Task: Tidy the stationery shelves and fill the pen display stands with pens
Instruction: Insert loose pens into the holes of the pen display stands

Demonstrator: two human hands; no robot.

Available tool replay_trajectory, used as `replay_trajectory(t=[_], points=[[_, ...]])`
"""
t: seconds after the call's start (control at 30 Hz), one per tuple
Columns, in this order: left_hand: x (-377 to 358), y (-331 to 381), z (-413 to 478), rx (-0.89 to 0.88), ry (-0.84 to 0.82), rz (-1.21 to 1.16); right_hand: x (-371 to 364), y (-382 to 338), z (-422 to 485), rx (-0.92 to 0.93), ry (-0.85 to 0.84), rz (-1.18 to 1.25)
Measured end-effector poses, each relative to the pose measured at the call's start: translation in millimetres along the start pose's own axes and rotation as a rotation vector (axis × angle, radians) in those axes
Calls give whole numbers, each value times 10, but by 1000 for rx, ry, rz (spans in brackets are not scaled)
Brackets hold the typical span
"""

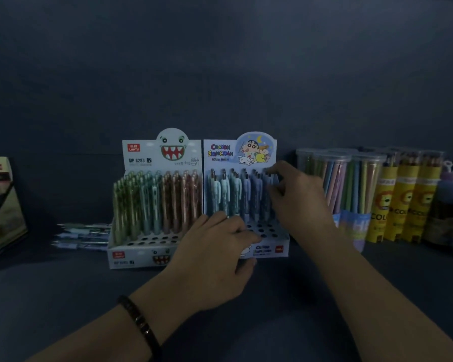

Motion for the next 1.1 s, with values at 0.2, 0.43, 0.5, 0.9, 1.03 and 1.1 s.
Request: replay_trajectory(t=[0.2, 0.43, 0.5, 0.9, 1.03, 1.1], points=[[171, -122, 12, 9, 205, -88, 9, -45, -70, 10, -20, -21], [696, -626, -76, 96, 446, -207, 94, -463, -150, 46, 66, 2], [826, -959, -217, 135, 478, -190, 47, -724, -183, 19, 59, 105], [891, -2001, -996, 273, 573, -120, -991, -1559, -170, -17, 60, 362], [808, -2362, -1289, 373, 346, -204, -1020, -1600, -361, 241, 118, 260], [812, -2385, -1367, 361, 226, -273, -1050, -1655, -451, 297, -77, 371]])
Point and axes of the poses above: each hand's wrist, its own z-axis towards the middle knuckle, its own x-axis out of the back of the hand, y = z × x, the point moved 3 cm from there along z, towards the middle knuckle, and after that the axes turned 7 degrees about z, right-handed, at the moved point
